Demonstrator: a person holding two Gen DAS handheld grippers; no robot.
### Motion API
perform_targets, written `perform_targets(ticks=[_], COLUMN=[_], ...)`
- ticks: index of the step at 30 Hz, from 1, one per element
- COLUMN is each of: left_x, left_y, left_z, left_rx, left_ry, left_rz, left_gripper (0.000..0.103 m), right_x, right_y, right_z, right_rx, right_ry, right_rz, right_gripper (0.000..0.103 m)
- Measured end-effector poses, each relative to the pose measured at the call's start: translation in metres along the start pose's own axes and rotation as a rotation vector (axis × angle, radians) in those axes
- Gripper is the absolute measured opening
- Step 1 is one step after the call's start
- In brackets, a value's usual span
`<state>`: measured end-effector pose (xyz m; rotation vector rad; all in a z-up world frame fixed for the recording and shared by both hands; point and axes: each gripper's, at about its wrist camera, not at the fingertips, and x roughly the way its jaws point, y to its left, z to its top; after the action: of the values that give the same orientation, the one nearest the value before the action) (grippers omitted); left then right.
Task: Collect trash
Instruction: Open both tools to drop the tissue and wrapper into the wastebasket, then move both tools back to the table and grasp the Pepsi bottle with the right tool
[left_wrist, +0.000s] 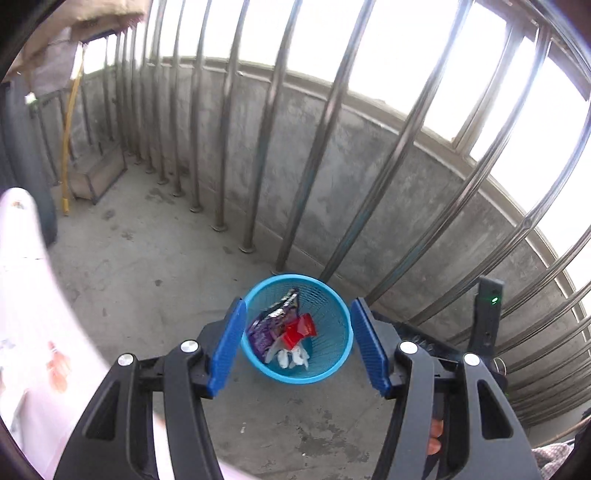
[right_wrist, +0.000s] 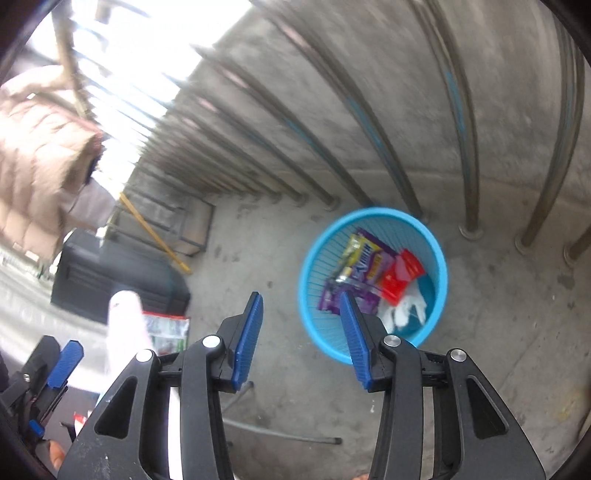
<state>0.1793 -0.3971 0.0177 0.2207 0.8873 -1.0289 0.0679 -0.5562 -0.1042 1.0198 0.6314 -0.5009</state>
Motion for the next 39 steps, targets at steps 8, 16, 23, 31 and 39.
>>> perform_targets(ticks=[8, 16, 23, 31, 39], left_x=[-0.156, -0.301, -0.373, -0.357, -0.319], left_y=[0.061, 0.151, 0.223, 0.253, 0.279], left_z=[-0.070, -0.201, -0.319, -0.359, -0.363], left_rx=[-0.129, -0.368, -0.699, -0.769, -0.765], left_ry=[-0.177, -0.307, -0.422, -0.425, -0.319], left_rz=[0.130, 0.369, 0.451, 0.363, 0.293], left_gripper=[0.057, 0.057, 0.057, 0.039, 0.015], right_x=[-0.047, -0.054, -0.024, 0.003, 0.024], right_y=[0.087, 0.197, 0.305, 0.378, 0.394], right_z=[-0.034, -0.108, -0.207, -0.327, -0.373], right_rx=[-0.241, -0.504, -0.708, -0.959, -1.041], right_ry=[0.060, 0.269, 0.595, 0.837, 0.887], right_rz=[0.186, 0.433, 0.606, 0.553, 0.420], right_gripper=[0.048, 0.052, 0.053, 0.063, 0.063])
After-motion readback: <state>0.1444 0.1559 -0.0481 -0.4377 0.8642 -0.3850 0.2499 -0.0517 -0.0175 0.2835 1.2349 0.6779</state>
